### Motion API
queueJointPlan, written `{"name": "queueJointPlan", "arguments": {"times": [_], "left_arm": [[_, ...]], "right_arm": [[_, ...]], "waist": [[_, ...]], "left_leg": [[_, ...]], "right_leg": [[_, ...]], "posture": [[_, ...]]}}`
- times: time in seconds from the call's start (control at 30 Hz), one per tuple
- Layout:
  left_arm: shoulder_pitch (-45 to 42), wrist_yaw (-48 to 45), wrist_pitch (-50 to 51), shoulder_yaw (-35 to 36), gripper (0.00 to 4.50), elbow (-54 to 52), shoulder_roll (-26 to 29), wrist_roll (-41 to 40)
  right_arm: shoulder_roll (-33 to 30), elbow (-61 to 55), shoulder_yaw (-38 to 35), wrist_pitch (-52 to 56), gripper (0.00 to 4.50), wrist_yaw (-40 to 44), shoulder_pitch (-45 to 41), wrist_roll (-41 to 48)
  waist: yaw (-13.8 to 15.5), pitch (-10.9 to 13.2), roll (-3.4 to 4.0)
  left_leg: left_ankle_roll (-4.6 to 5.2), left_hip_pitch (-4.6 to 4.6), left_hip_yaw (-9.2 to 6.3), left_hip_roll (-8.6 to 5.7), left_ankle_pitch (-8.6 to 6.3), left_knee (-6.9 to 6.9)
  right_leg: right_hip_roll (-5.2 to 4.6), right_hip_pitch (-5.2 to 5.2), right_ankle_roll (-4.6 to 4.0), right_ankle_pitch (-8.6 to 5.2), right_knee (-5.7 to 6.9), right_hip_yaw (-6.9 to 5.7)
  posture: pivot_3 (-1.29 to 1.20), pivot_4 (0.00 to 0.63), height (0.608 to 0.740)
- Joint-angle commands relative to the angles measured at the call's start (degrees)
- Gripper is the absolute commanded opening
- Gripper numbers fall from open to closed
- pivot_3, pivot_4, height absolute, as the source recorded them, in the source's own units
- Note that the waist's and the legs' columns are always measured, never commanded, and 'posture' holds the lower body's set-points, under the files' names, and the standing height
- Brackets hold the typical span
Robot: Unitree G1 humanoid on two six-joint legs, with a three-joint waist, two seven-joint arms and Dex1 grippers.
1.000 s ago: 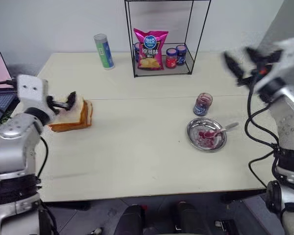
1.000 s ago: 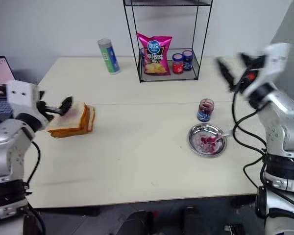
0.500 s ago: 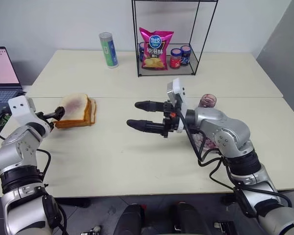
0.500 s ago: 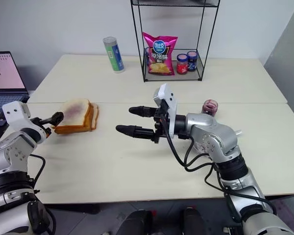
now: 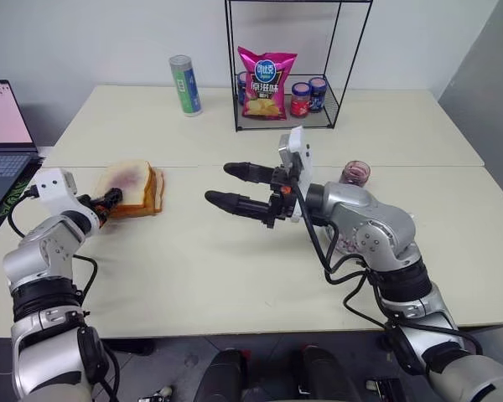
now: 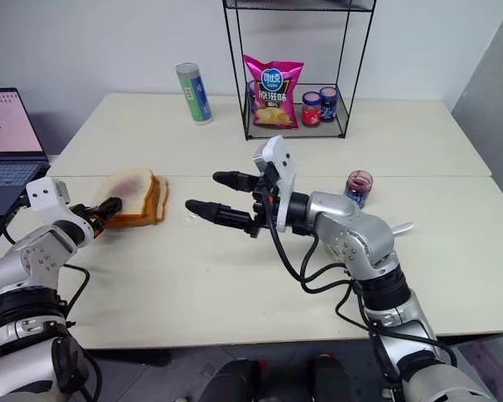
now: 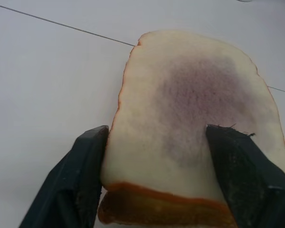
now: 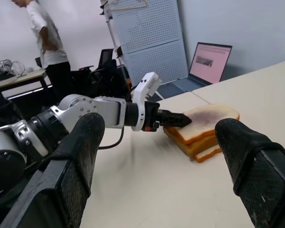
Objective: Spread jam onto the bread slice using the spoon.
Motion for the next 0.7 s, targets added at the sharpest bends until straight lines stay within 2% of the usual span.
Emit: {"name": "queueJointPlan", "arguments": {"times": [0.03,0.43,0.47,0.7], "left_arm": [[-1.02,1.03,-1.13,0.16,2.43,-1.08,0.35,0.22],[-1.61,1.9,-4.85,-1.79,0.15,-0.08,1.86,3.83],[-1.76,1.78,-5.14,-2.08,0.03,-0.14,1.9,4.14],[-4.87,1.28,-6.85,-1.94,0.03,-3.24,1.83,3.58]], "right_arm": [[-0.28,-2.04,-1.3,-1.36,4.13,0.3,-0.44,-0.64],[-0.13,0.91,-3.31,-2.99,4.13,-0.21,-1.43,-2.22],[0.17,1.06,-3.44,-2.97,4.13,-0.42,-1.42,-2.12],[-0.31,1.35,-3.72,-3.69,4.13,0.12,-0.76,-2.83]], "waist": [[0.01,0.0,0.0],[0.03,-0.01,-0.01],[0.03,-0.01,-0.01],[0.08,-0.01,-0.02]], "left_leg": [[0.0,0.0,-0.01,0.0,0.0,0.0],[0.0,0.0,0.01,-0.02,0.0,0.01],[0.0,-0.01,0.02,-0.02,0.0,0.01],[0.0,-0.04,-0.01,-0.02,0.0,0.02]], "right_leg": [[0.0,-0.01,0.0,0.0,0.0,-0.01],[-0.01,0.0,0.0,0.0,0.01,-0.01],[-0.01,0.01,0.0,0.0,0.0,0.0],[-0.01,-0.01,0.0,0.01,0.01,-0.03]], "posture": [[0.0,0.15,0.74],[0.0,0.15,0.74],[0.0,0.15,0.74],[0.0,0.15,0.74]]}}
